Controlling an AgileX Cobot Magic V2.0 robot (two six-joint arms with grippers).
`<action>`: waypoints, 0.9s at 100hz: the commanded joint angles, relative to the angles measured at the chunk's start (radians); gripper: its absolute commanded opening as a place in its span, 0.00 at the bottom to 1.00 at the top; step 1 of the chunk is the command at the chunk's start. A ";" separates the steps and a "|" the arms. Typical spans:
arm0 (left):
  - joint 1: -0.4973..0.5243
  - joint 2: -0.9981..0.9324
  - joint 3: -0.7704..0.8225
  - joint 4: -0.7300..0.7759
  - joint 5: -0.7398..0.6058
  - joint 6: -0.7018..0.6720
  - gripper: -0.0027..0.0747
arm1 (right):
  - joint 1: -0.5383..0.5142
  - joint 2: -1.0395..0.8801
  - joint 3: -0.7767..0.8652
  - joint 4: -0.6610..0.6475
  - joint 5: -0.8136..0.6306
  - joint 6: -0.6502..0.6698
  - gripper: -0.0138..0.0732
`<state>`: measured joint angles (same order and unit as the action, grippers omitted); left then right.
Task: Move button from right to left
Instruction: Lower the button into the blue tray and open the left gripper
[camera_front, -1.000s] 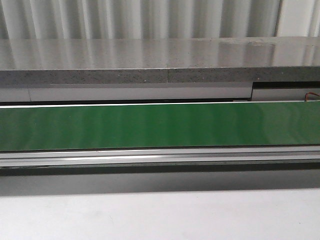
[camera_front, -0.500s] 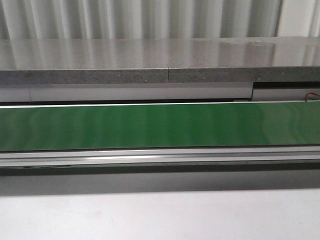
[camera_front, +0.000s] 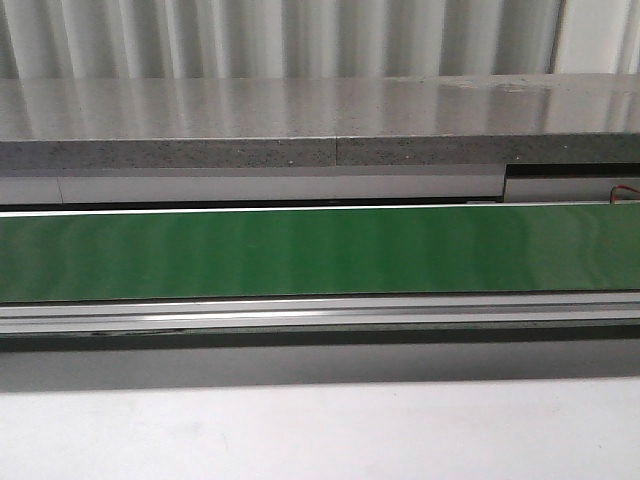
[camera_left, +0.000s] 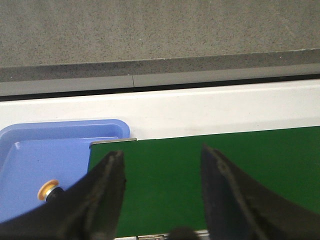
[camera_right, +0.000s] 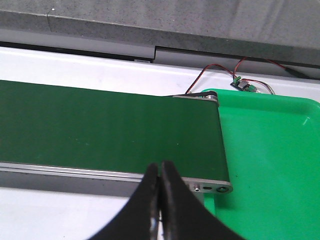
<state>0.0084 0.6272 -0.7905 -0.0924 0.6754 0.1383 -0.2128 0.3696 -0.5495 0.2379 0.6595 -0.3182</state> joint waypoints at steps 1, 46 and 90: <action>-0.008 -0.082 0.021 -0.015 -0.064 -0.002 0.22 | 0.001 0.007 -0.027 0.010 -0.069 -0.008 0.08; -0.008 -0.232 0.098 -0.015 -0.029 -0.002 0.01 | 0.001 0.007 -0.027 0.010 -0.069 -0.008 0.08; -0.014 -0.232 0.103 -0.014 -0.079 -0.002 0.01 | 0.001 0.007 -0.027 0.010 -0.069 -0.008 0.08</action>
<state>0.0061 0.3900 -0.6663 -0.0924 0.6903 0.1383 -0.2128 0.3696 -0.5495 0.2379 0.6595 -0.3182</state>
